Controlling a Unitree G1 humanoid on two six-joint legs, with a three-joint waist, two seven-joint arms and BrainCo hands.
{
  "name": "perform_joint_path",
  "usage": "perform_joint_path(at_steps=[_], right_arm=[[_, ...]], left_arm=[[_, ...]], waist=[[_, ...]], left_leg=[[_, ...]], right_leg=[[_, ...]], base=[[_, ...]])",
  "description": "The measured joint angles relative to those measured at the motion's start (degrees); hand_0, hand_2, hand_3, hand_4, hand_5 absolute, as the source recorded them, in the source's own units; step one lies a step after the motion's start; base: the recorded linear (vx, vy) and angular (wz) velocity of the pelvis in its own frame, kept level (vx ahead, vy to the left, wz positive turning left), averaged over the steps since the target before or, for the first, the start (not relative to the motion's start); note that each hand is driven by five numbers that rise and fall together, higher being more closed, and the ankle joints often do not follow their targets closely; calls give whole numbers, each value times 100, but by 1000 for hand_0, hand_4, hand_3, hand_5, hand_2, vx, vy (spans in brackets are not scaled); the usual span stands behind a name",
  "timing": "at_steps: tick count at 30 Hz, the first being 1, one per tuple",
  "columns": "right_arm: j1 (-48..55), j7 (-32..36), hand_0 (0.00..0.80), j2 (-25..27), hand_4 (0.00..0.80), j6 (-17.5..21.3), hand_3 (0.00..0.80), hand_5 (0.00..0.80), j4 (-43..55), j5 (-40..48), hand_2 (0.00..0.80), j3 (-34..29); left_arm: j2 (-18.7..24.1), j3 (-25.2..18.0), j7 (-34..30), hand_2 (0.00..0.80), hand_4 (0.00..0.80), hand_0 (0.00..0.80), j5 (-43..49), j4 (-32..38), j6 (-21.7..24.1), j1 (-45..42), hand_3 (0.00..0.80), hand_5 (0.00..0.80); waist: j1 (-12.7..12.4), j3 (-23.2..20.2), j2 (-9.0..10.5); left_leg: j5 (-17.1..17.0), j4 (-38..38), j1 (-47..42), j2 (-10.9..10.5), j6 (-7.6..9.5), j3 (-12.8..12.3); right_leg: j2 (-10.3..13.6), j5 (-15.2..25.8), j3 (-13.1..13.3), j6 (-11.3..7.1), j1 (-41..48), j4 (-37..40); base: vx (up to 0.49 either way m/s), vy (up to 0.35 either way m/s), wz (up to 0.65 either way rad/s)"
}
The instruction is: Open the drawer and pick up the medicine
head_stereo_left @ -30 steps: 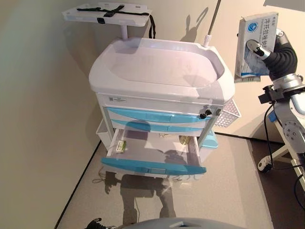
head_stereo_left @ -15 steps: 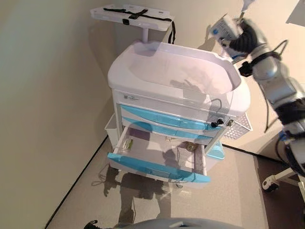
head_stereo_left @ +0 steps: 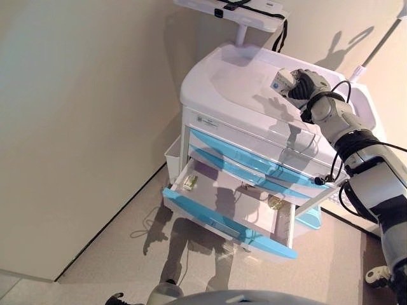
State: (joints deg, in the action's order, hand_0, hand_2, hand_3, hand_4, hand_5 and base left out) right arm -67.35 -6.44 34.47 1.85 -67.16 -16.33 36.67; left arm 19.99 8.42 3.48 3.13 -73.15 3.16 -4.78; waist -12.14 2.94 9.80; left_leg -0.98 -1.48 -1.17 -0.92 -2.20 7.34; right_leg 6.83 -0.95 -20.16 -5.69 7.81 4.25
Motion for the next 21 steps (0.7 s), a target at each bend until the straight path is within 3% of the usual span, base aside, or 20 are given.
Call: perform_joint_path(at_steps=[12,21], right_arm=[[163,-137,800,-40,800,-103,800,800,-787,-4,800,-433],[355,-287,800,598,800,-108,800,800,-925,-56,800,-710]], left_arm=[[70,335,-7,0,0,0,-2,112,5,130,0,0],[120,416,-23,0,0,0,-1,271,60,245,0,0]], waist=[[-182,62,55],[-305,162,-82]], left_leg=[[-10,157,264,-121,3,341],[-37,333,535,-202,-6,635]], right_leg=[[49,-28,-326,-39,-2,16],[52,-34,-616,-46,-43,13]], base=[[10,-3,15],[-18,-9,18]])
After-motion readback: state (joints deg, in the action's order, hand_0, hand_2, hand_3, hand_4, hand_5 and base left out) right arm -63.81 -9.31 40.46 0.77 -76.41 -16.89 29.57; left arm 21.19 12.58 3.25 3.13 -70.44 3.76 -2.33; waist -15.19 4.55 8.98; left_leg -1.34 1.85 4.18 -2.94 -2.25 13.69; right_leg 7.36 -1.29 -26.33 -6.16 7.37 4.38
